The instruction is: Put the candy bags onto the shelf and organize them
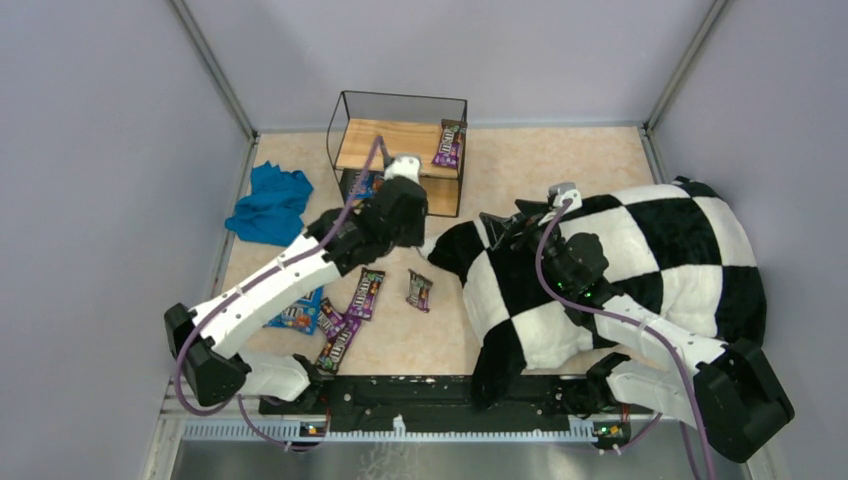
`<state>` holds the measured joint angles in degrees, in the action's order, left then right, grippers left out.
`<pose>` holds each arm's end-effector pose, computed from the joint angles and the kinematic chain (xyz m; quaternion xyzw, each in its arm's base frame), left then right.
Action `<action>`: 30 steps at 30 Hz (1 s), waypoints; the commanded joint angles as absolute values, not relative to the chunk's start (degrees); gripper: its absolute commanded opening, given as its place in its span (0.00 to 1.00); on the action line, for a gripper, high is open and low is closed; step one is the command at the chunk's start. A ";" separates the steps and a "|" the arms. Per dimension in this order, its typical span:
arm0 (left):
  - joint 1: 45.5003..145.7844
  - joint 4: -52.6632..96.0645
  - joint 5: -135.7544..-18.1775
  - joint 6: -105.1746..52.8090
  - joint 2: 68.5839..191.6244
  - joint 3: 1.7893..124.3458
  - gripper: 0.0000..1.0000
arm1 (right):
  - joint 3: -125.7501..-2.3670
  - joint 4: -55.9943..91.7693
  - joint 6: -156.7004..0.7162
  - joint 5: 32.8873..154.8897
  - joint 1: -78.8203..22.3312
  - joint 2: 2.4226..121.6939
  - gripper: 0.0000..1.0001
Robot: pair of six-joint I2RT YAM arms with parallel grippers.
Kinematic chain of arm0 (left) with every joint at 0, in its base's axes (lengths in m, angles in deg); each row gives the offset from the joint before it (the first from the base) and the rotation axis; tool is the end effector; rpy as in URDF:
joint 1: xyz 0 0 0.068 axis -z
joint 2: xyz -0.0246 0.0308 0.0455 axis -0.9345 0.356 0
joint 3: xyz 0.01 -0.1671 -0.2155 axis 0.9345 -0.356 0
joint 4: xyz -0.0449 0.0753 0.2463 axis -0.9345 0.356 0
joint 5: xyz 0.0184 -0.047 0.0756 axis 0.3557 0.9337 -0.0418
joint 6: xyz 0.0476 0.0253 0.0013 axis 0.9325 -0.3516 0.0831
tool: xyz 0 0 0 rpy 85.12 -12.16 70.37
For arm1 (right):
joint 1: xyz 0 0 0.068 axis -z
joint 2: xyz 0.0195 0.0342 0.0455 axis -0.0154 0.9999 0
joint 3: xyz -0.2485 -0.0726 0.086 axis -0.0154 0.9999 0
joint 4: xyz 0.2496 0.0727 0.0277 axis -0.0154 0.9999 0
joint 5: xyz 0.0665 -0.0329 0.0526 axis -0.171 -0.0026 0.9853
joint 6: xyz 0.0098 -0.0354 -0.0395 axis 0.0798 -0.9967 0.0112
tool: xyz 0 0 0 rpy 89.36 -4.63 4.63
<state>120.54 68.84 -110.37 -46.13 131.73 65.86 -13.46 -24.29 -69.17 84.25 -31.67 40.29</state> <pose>0.1866 -0.2094 0.3441 0.0783 0.9085 -0.0845 0.4016 0.1946 0.1229 0.2660 -0.0842 0.6553 0.2959 0.6899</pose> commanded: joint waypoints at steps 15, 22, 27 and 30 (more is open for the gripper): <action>109.07 57.86 -86.95 -42.40 131.12 54.67 0.82 | -13.64 -27.49 -69.11 83.19 -31.26 40.34 0.99; 109.45 42.42 -83.38 -41.32 127.95 37.31 0.98 | -14.11 -27.75 -68.46 84.07 -31.22 41.44 0.99; 110.31 40.02 -87.45 -38.43 134.15 37.48 0.98 | -13.93 -27.62 -68.70 83.62 -31.24 41.27 0.99; 110.81 38.56 -87.59 -36.64 136.78 38.59 0.99 | -13.93 -27.54 -68.71 83.63 -31.23 41.18 0.99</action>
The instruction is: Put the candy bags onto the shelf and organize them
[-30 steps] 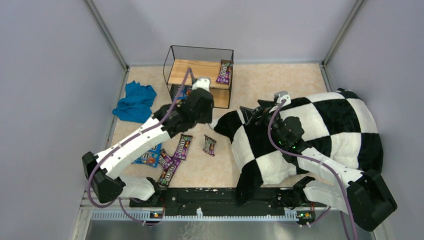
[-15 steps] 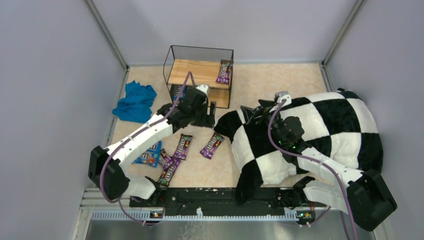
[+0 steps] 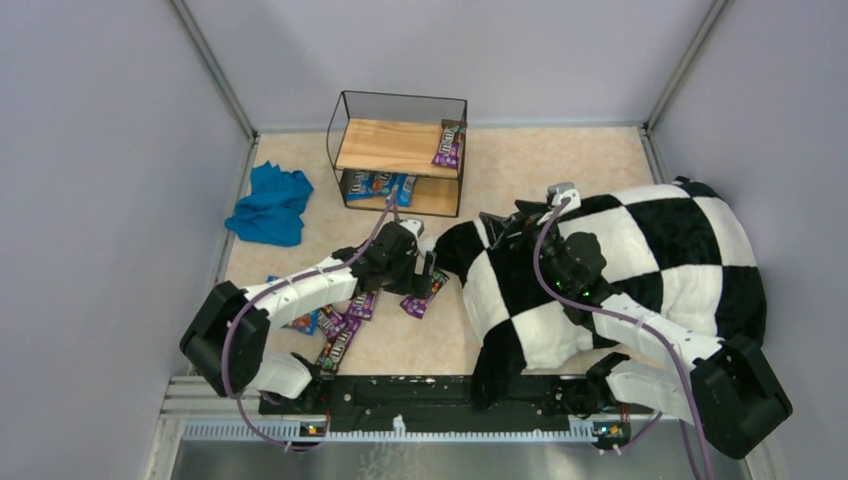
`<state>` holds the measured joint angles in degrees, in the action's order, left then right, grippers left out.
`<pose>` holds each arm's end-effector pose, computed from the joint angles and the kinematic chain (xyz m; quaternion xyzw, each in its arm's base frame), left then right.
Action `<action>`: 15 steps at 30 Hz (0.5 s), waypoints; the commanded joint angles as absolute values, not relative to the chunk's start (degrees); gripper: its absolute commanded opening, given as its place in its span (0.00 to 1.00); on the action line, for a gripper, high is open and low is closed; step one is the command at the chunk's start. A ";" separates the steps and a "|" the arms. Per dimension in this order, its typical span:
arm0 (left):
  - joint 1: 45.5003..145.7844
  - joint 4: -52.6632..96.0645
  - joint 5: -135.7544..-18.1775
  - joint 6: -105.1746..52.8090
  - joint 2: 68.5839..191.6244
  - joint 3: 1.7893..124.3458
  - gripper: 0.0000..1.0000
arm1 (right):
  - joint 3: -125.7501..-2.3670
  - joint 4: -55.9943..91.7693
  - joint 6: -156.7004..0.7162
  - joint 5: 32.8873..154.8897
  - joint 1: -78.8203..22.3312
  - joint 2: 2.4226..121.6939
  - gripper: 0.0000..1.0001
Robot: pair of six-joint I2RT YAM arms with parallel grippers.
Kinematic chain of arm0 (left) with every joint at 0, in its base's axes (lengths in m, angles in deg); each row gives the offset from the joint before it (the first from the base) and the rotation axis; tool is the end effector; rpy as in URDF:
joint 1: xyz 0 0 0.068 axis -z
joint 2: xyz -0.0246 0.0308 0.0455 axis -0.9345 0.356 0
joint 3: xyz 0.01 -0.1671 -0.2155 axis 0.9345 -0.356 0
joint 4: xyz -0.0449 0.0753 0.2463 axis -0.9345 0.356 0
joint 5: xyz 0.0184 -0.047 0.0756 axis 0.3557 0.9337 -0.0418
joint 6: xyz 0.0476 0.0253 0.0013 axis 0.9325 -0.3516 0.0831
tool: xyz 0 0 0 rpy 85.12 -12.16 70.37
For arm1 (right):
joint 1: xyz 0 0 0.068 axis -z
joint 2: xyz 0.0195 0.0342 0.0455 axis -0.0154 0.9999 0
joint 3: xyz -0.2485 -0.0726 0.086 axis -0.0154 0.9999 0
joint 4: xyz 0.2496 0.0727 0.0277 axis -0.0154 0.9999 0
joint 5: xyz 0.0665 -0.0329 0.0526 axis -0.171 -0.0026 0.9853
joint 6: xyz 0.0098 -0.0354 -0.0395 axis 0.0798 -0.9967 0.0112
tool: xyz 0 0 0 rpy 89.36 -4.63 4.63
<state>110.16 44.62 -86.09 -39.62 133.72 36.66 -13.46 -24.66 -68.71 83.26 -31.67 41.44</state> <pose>0.2054 -0.1780 0.1998 0.1301 0.9423 -0.1620 0.2625 0.1974 0.1239 0.2625 -0.0760 0.6614 0.2914 0.6869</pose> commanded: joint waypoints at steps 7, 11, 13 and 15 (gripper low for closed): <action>114.83 38.09 -90.77 -34.72 143.74 41.86 0.98 | -13.93 -27.68 -69.01 83.40 -31.24 41.23 0.99; 116.28 39.39 -92.61 -34.59 147.45 43.96 0.92 | -14.01 -27.78 -69.05 83.33 -31.26 41.66 0.99; 116.50 40.10 -93.42 -35.23 148.33 44.53 0.89 | -14.09 -27.85 -68.99 83.55 -31.27 41.71 0.99; 116.67 40.53 -94.03 -36.16 148.56 44.52 0.85 | -13.97 -27.96 -68.94 83.54 -31.26 41.67 0.99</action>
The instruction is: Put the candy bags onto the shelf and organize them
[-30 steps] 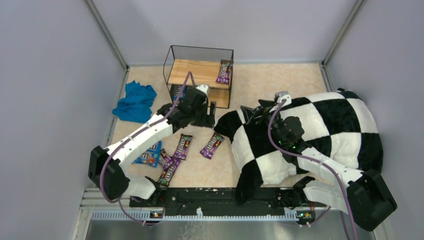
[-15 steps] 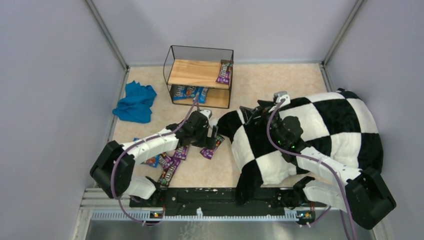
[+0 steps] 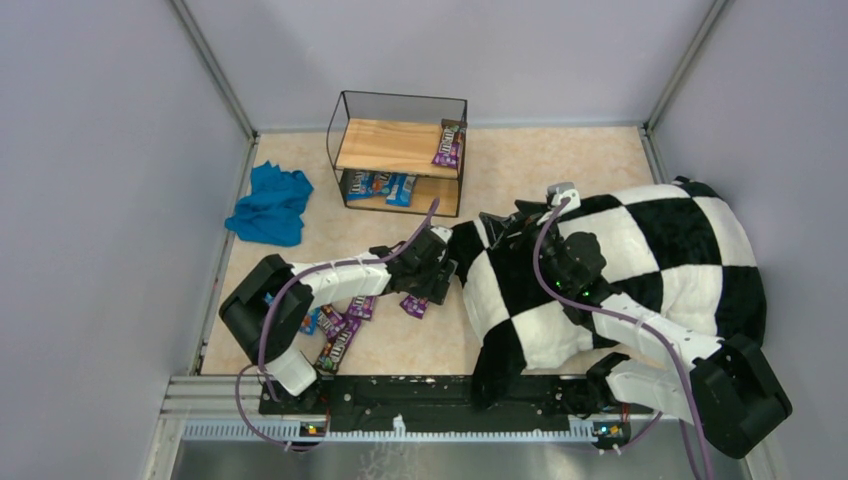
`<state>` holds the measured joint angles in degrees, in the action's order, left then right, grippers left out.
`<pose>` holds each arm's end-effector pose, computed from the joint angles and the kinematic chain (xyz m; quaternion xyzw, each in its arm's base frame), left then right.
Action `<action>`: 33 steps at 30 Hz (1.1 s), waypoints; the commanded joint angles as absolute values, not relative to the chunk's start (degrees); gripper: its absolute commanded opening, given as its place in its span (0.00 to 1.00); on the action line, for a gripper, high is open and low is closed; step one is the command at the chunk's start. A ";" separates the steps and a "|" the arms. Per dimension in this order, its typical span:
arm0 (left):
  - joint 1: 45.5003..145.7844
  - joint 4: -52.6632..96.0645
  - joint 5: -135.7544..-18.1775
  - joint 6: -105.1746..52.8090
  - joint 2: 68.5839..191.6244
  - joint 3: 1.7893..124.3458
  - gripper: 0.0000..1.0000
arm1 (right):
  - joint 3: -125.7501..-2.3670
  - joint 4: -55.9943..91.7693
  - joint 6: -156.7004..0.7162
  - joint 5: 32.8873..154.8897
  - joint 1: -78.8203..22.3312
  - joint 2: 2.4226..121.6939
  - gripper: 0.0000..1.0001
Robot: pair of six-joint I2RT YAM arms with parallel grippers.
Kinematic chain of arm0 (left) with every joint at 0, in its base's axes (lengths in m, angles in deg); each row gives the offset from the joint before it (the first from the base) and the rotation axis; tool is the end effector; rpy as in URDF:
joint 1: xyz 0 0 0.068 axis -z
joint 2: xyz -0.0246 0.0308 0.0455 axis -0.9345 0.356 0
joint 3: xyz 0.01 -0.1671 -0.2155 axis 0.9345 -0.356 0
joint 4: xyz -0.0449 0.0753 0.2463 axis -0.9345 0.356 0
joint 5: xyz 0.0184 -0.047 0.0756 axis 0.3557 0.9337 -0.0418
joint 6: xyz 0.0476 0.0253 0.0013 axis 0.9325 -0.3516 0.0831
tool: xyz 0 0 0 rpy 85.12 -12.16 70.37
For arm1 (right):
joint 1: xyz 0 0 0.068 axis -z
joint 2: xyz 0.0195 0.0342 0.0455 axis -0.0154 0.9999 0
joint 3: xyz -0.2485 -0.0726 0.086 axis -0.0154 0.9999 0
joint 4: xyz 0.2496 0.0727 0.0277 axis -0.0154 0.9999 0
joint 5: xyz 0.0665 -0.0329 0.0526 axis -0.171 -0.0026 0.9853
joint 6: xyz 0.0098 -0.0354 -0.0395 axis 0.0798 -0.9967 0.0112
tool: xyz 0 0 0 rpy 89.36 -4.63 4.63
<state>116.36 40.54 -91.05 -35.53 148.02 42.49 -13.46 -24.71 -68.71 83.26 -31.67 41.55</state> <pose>0.2168 -0.2289 0.1655 0.2051 0.9391 -0.1115 0.2522 0.1977 0.1241 0.2622 -0.0760 0.6618 0.2912 0.6866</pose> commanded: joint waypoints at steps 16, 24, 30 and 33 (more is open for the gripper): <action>117.84 45.64 -95.77 -43.75 145.55 43.75 0.47 | -13.79 -28.01 -68.56 83.79 -31.24 41.58 0.99; 117.83 49.46 -96.96 -45.74 142.84 45.75 0.32 | -13.69 -27.72 -68.63 83.61 -31.27 41.26 0.99; 117.77 54.40 -100.05 -45.51 138.86 50.67 0.29 | -13.65 -27.87 -68.59 83.61 -31.25 41.22 0.99; 117.22 56.88 -101.86 -44.11 137.20 55.39 0.29 | -13.67 -27.83 -68.76 83.36 -31.22 41.18 0.99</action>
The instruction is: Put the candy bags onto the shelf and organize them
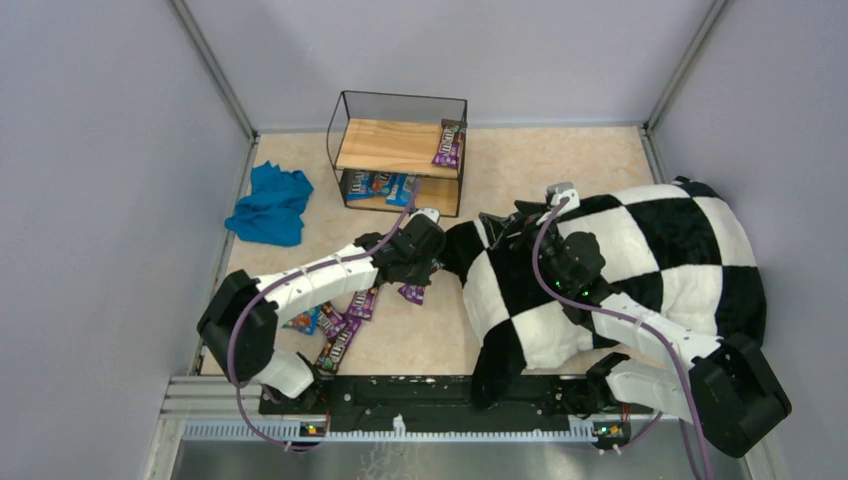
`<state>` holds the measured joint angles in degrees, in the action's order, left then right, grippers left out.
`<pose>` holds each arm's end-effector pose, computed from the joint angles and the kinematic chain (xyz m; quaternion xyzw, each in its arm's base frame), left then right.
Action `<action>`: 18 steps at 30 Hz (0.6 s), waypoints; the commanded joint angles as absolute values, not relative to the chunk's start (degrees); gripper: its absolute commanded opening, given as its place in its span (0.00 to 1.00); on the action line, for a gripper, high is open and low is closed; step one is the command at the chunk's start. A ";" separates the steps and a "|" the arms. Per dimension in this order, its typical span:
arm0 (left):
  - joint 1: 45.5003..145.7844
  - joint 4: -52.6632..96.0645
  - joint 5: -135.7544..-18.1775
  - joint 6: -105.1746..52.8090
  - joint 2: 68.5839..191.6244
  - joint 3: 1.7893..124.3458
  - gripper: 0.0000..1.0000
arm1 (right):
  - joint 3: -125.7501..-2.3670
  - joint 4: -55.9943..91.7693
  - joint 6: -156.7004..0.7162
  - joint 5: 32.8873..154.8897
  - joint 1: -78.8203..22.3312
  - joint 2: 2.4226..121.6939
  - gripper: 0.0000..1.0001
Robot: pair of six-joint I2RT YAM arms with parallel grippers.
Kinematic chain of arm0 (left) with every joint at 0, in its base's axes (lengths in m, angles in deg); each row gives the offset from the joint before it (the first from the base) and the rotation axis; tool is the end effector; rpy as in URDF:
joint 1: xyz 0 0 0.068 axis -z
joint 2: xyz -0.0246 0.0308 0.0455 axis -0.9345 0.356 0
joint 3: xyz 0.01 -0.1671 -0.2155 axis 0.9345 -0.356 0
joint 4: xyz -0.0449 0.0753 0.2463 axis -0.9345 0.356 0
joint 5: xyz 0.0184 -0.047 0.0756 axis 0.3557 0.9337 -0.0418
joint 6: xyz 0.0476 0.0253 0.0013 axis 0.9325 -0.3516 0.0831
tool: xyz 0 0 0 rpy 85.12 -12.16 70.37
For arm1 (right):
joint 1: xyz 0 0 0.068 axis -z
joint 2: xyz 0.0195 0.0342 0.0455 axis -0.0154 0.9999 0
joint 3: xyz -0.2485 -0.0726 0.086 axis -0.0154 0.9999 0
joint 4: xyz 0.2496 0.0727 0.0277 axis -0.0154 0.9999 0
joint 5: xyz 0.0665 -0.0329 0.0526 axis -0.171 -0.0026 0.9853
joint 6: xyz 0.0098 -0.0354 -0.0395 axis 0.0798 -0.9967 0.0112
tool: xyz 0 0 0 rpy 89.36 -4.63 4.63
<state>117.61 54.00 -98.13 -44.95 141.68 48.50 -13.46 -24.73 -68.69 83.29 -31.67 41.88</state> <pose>0.2076 -0.2223 0.2155 0.1219 0.9515 -0.0817 0.2703 0.1984 0.1246 0.2610 -0.0765 0.6638 0.2907 0.6848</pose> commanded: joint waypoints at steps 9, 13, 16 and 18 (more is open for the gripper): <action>107.83 58.52 -99.98 -35.68 140.09 79.12 0.34 | -12.59 -28.27 -68.88 81.57 -31.17 39.36 0.99; 104.11 60.13 -99.47 -33.05 146.76 89.17 0.30 | -12.85 -27.87 -69.37 81.41 -31.19 39.76 0.99; 103.77 61.46 -94.08 -33.57 147.47 87.87 0.37 | -13.33 -27.46 -69.84 81.35 -31.19 40.47 0.99; 103.93 57.83 -88.48 -34.69 144.97 79.61 0.49 | -13.62 -27.15 -69.83 81.26 -31.16 40.84 0.99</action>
